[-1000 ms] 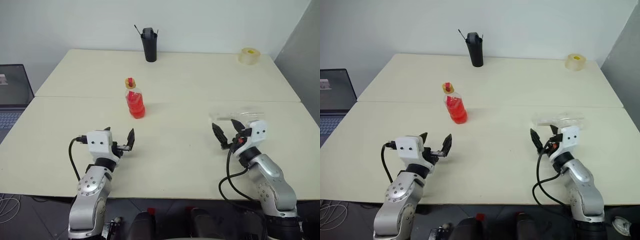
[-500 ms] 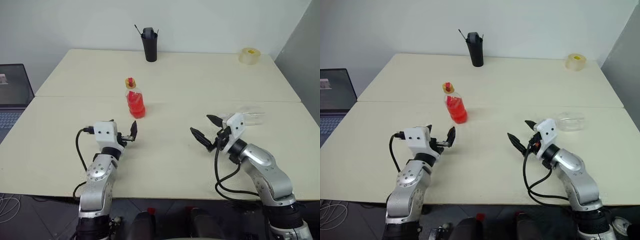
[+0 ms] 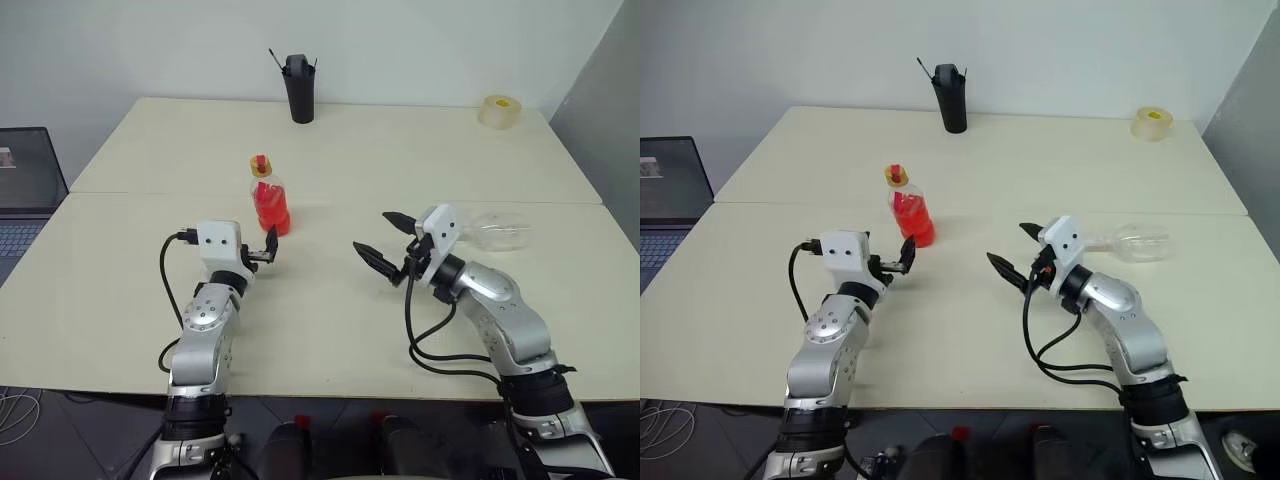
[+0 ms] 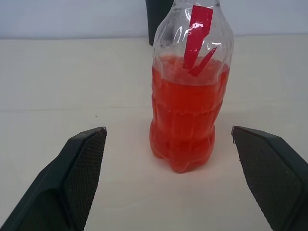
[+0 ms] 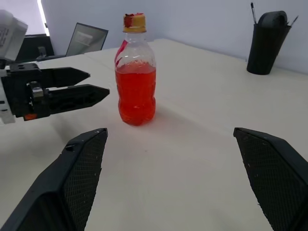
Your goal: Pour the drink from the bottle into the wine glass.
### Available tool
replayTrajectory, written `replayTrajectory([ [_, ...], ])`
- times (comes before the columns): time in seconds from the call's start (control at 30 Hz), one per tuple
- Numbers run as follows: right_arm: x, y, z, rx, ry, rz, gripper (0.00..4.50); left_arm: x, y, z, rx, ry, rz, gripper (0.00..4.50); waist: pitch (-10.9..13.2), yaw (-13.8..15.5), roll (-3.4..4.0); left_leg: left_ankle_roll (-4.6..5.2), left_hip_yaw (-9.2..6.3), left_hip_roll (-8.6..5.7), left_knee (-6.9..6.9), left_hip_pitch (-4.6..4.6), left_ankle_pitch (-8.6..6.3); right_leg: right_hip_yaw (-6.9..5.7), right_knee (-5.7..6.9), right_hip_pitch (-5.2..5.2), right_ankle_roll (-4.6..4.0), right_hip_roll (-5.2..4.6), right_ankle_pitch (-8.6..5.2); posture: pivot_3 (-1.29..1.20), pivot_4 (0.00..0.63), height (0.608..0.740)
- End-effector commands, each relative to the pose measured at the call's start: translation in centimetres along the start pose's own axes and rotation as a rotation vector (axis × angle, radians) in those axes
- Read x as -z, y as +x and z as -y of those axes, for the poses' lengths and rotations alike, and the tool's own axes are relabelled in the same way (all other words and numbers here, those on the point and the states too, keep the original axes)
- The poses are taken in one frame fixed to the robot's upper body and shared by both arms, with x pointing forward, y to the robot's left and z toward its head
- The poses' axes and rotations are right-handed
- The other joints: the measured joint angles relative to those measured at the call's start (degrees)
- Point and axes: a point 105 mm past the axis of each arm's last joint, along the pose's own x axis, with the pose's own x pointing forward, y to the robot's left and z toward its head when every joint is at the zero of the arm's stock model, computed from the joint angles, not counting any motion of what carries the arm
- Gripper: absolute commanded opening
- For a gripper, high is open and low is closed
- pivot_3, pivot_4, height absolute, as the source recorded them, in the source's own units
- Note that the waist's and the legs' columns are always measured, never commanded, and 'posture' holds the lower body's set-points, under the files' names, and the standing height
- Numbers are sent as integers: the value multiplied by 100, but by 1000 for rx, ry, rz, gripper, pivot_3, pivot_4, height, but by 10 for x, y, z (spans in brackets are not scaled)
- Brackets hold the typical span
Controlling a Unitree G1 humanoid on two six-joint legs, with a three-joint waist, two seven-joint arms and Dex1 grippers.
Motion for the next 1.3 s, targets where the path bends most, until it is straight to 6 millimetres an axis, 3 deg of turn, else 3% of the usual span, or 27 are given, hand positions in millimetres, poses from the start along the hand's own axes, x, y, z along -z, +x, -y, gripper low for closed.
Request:
replayTrajectory([
  [0.03,-13,7,-5,-42,-21,52,4500,-15,7,1,9,18,60,4466,0,0,0,0,-1,0,0,0,0,-1,0,0,0,0,0,0,150,740],
  [0.63,-8,10,-15,-80,-1,45,4500,-17,47,13,-8,45,82,4466,0,3,0,-1,-1,-1,1,-1,1,-3,1,-2,0,-3,0,0,150,740],
  [1.2,-8,3,-8,-23,-1,40,4500,-16,87,23,6,-3,100,4466,1,6,-2,-6,-1,-6,3,-6,4,-6,-1,-5,0,-3,0,0,150,740],
  [1.3,-9,2,-7,-14,-5,41,4500,-17,89,23,12,-6,111,3573,1,6,-2,-8,-1,-5,3,-6,5,-6,0,-6,0,-2,0,0,150,740],
])
